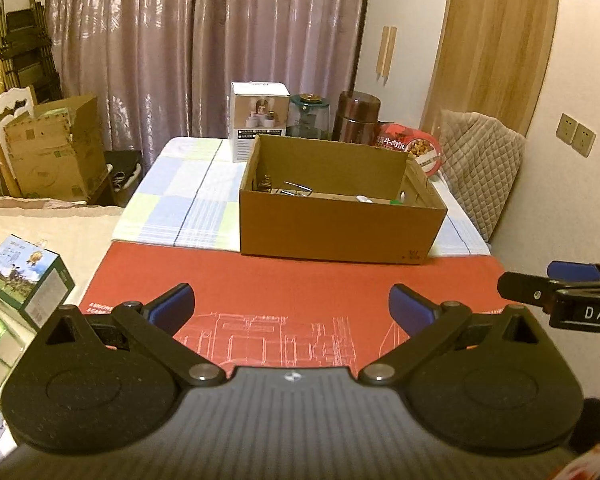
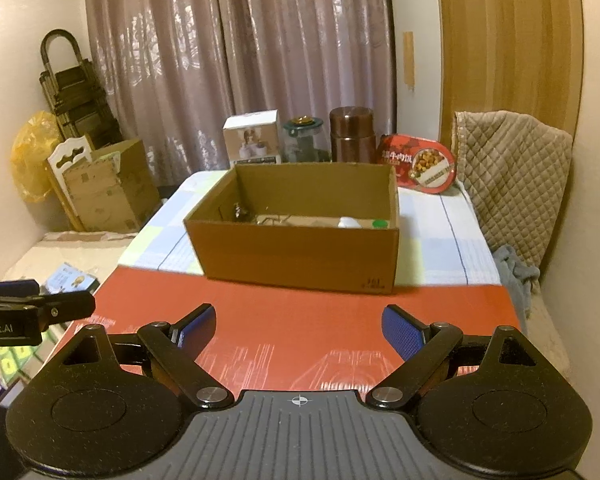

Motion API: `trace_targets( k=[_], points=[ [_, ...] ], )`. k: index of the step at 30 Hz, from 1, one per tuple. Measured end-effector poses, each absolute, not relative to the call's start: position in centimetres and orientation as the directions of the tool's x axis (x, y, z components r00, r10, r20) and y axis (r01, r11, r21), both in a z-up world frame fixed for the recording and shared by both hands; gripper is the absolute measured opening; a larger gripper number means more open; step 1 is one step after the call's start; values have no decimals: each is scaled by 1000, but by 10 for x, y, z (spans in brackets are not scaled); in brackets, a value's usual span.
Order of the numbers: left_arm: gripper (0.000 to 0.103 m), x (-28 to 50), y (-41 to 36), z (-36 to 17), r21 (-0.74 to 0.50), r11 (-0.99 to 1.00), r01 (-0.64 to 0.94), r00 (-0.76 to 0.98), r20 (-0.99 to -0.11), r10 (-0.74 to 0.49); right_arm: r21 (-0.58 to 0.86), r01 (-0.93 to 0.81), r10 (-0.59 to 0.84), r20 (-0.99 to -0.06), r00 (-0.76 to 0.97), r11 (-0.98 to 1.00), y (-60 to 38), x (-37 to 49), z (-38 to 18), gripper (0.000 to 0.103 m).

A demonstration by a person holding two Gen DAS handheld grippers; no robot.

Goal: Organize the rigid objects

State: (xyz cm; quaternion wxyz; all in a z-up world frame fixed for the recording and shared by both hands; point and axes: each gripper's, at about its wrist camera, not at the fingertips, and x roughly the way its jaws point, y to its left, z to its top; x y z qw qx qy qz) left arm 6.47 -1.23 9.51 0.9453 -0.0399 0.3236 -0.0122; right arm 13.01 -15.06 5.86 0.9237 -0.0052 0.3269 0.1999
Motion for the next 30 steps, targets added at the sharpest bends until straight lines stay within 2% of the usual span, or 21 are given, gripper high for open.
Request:
trace_targets(
  k=[13,30],
  points=[
    [102,15,-22,104,-69,998,-7,800,-599,-36,151,-373,383,-616,689,915,-167,81,62,87],
    [102,-2,-28,102,-63,998,1,799,-600,-39,160,-378,392,-616,683,912,-171,57,64,87]
  ],
)
